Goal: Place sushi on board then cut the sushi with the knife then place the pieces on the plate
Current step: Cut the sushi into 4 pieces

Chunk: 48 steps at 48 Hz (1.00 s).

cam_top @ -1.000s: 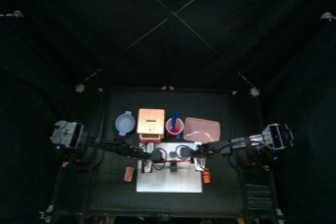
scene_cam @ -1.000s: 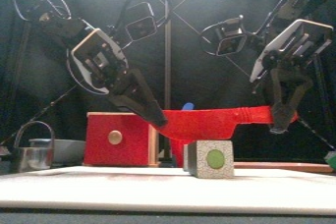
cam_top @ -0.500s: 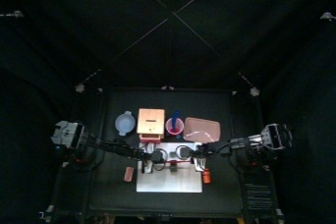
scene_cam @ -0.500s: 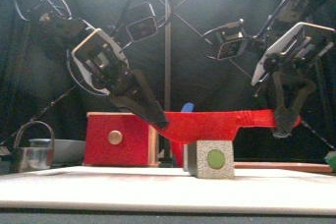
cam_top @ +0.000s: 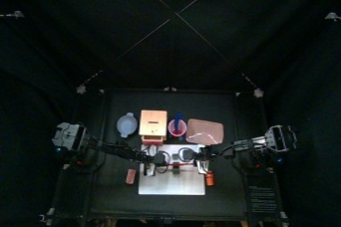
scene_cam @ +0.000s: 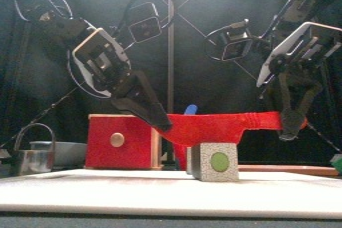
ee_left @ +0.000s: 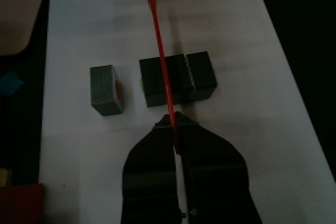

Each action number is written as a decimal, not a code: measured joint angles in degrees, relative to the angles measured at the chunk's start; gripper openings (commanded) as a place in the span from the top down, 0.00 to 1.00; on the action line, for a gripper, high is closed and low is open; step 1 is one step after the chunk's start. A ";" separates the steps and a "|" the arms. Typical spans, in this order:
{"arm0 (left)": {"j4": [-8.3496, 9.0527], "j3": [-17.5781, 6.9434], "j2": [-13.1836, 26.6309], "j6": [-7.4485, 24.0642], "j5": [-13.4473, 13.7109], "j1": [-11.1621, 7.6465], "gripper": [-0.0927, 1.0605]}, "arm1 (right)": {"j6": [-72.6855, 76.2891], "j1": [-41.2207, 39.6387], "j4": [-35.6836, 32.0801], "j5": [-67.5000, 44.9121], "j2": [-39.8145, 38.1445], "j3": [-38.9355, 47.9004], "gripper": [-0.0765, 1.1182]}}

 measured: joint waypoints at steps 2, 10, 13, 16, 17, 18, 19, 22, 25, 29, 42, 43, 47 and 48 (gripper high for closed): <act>-0.09 -0.09 0.18 0.00 0.00 0.00 0.76 | -0.09 0.00 -0.18 0.00 0.18 0.00 0.82; -0.09 -0.26 1.14 0.00 0.00 -0.09 0.76 | 0.00 -0.09 -0.79 -0.09 1.05 0.09 0.82; 0.00 -0.35 1.49 0.00 -0.09 0.00 0.76 | -0.09 0.00 -0.88 -0.18 1.41 0.00 0.82; 0.00 -0.44 1.85 0.00 -0.09 0.00 0.76 | -0.09 0.00 -0.88 -0.53 1.93 0.09 0.82; -0.09 -0.44 2.02 0.00 -0.09 -0.09 0.76 | -0.09 0.00 -0.97 -0.62 2.20 0.09 0.82; 0.00 -0.44 2.20 0.00 -0.09 -0.09 0.76 | 0.00 0.00 -0.97 -0.88 2.46 0.09 0.82; -0.09 -0.44 2.37 0.00 -0.09 0.00 0.76 | -0.09 0.00 -0.88 -1.05 2.64 0.09 0.82; 0.00 -0.62 3.34 0.00 -0.18 0.00 0.76 | -0.09 0.00 -0.88 -1.58 3.78 0.18 0.82; 0.00 -0.79 4.13 0.00 -0.26 0.00 0.76 | -0.09 0.00 -0.97 -2.02 4.92 0.18 0.82; -0.18 -0.79 5.27 0.00 -0.26 0.00 0.76 | -0.09 -0.09 -1.23 -3.16 6.42 0.26 0.82; -0.53 -0.97 5.54 0.00 -0.35 0.00 0.76 | -0.09 0.26 -1.23 -3.96 7.12 0.18 0.82; -0.62 -0.88 5.45 0.00 -0.35 -0.09 0.76 | -0.09 0.35 -1.05 -3.96 7.12 0.18 0.82; -0.62 -0.70 5.19 0.00 -0.26 -0.09 0.76 | -0.09 0.70 -1.05 -3.96 6.77 0.00 0.82; -0.53 -0.70 5.10 -0.09 -0.26 -0.09 0.76 | -0.09 0.79 -0.97 -3.96 6.68 -0.09 0.82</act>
